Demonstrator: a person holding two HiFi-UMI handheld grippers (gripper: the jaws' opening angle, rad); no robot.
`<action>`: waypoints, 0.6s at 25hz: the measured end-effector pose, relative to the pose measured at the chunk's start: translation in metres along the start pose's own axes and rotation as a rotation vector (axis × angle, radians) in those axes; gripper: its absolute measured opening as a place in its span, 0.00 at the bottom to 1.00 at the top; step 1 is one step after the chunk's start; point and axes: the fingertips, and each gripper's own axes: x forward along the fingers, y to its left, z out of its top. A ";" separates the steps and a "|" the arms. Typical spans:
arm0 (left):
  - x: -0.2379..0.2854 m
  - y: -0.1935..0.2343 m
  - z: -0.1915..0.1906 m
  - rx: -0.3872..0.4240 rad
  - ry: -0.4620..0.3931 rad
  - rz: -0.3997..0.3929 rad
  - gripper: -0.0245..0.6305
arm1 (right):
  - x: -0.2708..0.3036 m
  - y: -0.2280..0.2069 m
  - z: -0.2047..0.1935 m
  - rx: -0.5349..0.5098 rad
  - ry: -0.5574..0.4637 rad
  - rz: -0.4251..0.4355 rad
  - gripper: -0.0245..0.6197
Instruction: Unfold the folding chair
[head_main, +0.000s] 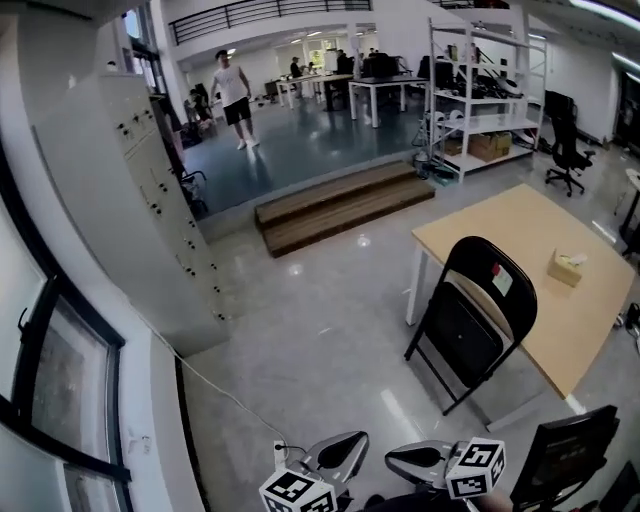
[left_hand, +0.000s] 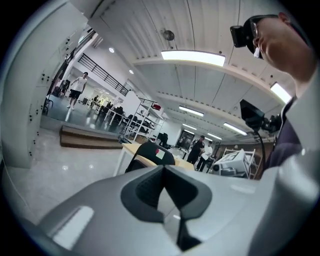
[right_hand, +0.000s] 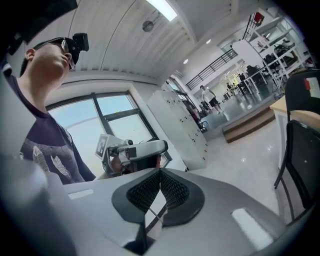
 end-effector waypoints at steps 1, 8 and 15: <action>0.003 0.007 0.001 0.005 0.011 0.027 0.04 | 0.003 -0.006 0.005 0.004 -0.009 0.024 0.04; 0.107 0.001 0.029 0.056 0.075 0.018 0.04 | -0.050 -0.093 0.049 0.066 -0.128 0.000 0.04; 0.204 -0.042 0.034 0.118 0.132 0.008 0.04 | -0.124 -0.155 0.069 0.088 -0.171 0.003 0.04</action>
